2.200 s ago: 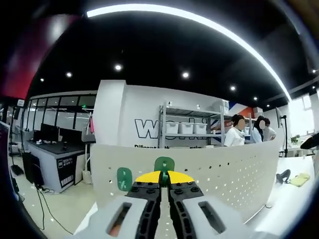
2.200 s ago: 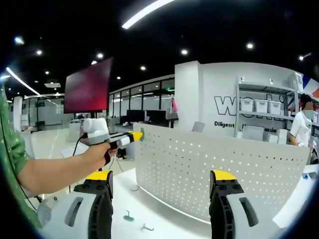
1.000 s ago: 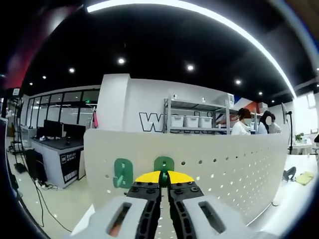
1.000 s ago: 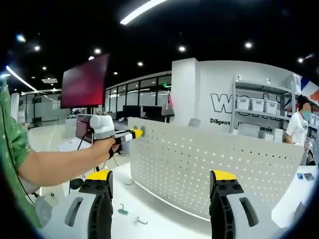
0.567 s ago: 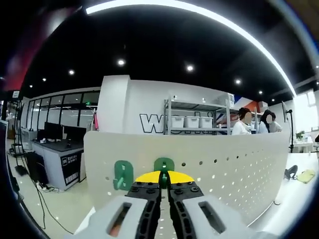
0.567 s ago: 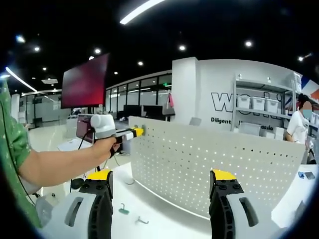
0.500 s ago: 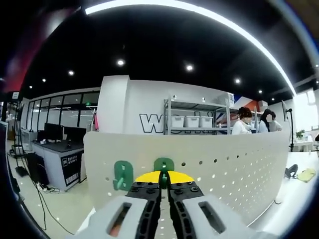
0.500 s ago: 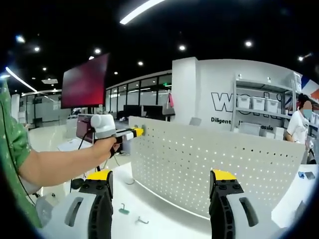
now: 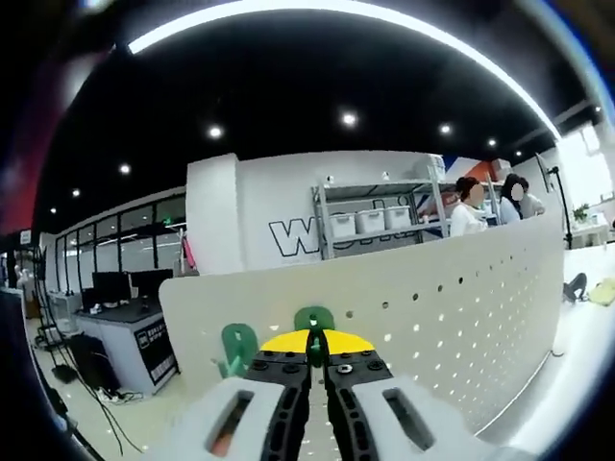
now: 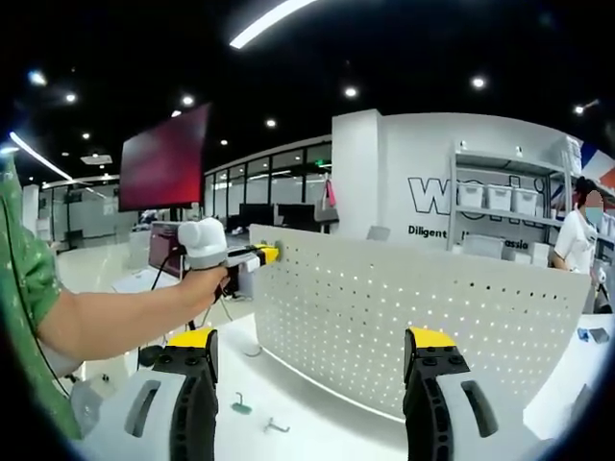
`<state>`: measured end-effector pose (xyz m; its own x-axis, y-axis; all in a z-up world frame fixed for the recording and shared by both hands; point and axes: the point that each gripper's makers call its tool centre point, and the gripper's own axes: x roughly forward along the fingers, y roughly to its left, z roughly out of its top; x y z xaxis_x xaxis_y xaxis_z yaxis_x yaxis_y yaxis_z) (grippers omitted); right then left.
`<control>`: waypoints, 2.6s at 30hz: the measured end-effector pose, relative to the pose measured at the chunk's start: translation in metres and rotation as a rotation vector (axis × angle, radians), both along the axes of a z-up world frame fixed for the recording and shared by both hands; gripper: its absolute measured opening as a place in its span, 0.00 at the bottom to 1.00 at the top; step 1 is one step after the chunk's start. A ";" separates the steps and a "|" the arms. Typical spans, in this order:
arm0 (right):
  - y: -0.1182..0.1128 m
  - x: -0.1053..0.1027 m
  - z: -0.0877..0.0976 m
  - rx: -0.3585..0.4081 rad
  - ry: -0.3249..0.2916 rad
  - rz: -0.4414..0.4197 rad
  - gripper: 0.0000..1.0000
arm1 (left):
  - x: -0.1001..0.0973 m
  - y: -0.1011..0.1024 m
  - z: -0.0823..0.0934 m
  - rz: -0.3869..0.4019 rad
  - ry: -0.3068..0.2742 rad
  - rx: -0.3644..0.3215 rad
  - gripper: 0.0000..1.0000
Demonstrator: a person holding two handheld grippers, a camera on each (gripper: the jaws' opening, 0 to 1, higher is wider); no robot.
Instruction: Insert the hook assembly into the mounting plate slot until the hook locks in place.
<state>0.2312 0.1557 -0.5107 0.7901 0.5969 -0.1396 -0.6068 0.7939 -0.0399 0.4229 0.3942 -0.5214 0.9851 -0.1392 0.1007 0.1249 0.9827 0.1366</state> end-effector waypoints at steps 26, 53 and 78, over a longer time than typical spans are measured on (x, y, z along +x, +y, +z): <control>0.002 -0.001 -0.003 0.009 0.016 0.013 0.81 | 0.007 0.004 0.000 0.044 -0.010 0.134 0.04; -0.001 -0.001 -0.008 0.012 0.025 0.003 0.80 | 0.010 0.002 -0.003 0.055 -0.018 0.193 0.04; 0.001 -0.005 -0.003 0.014 0.012 0.008 0.80 | -0.001 -0.003 -0.002 0.018 -0.010 0.080 0.12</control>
<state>0.2262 0.1565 -0.5132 0.7838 0.6048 -0.1409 -0.6131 0.7897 -0.0214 0.4223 0.3916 -0.5234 0.9865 -0.1298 0.0996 0.1058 0.9706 0.2164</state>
